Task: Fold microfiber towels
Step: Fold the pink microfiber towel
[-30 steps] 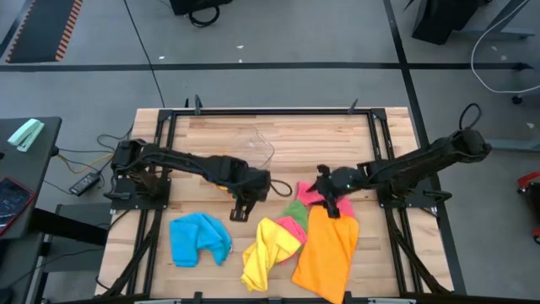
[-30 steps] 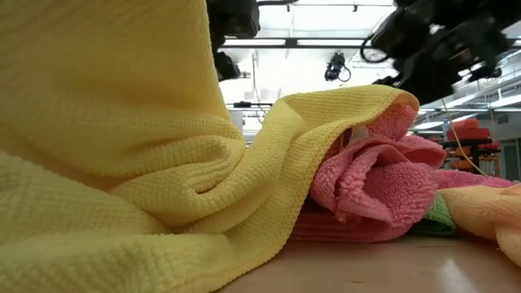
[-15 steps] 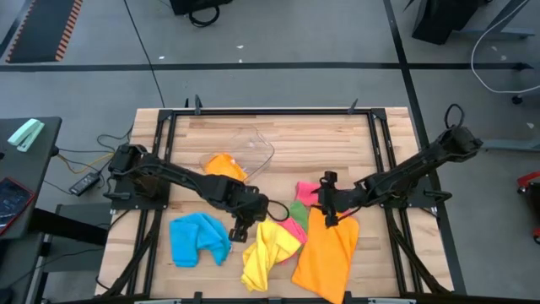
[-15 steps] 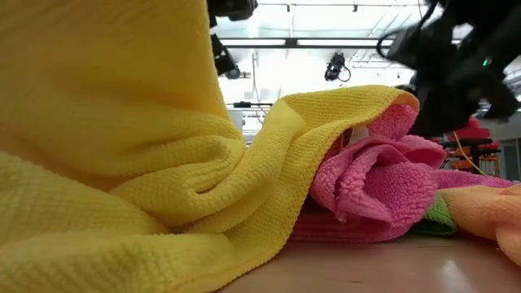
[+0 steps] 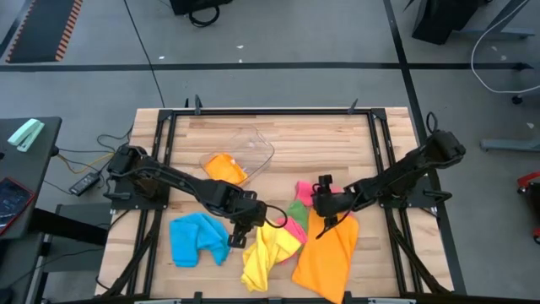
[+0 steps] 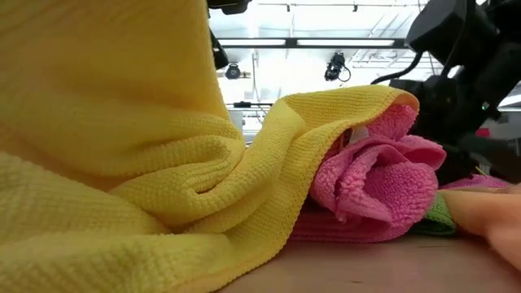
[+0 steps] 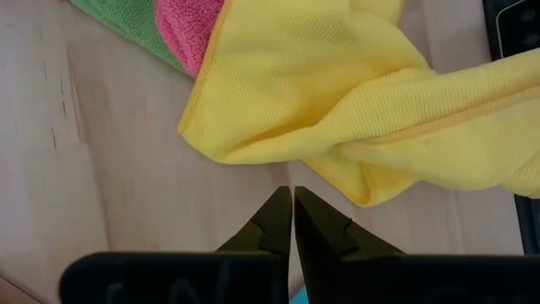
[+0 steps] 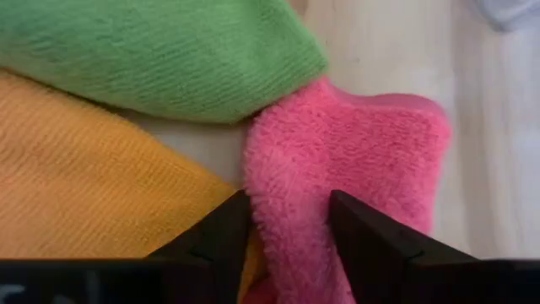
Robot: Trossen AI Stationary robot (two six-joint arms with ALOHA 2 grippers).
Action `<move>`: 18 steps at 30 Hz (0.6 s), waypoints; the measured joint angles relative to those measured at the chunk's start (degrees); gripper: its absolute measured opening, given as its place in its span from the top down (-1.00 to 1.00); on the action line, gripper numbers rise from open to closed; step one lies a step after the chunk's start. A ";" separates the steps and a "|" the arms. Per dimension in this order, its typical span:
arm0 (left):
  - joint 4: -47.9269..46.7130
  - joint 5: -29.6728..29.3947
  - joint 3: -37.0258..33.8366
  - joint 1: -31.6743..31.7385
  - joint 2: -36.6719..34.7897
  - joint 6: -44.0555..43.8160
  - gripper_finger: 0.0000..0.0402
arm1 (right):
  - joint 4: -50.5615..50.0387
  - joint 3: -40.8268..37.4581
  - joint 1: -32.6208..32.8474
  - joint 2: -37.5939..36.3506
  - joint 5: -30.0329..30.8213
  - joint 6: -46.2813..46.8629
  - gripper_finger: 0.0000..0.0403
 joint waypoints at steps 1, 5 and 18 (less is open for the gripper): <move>-0.06 0.00 0.00 0.00 0.00 -0.02 0.87 | -0.07 -0.01 -0.01 0.28 1.36 0.07 0.24; -0.02 -0.01 0.00 0.07 0.00 0.02 0.90 | -0.48 -0.10 -0.10 -1.30 1.97 -0.01 0.56; 2.04 -6.97 0.00 0.15 0.00 5.32 0.88 | -0.83 -0.10 -0.07 -17.72 -0.39 3.13 0.87</move>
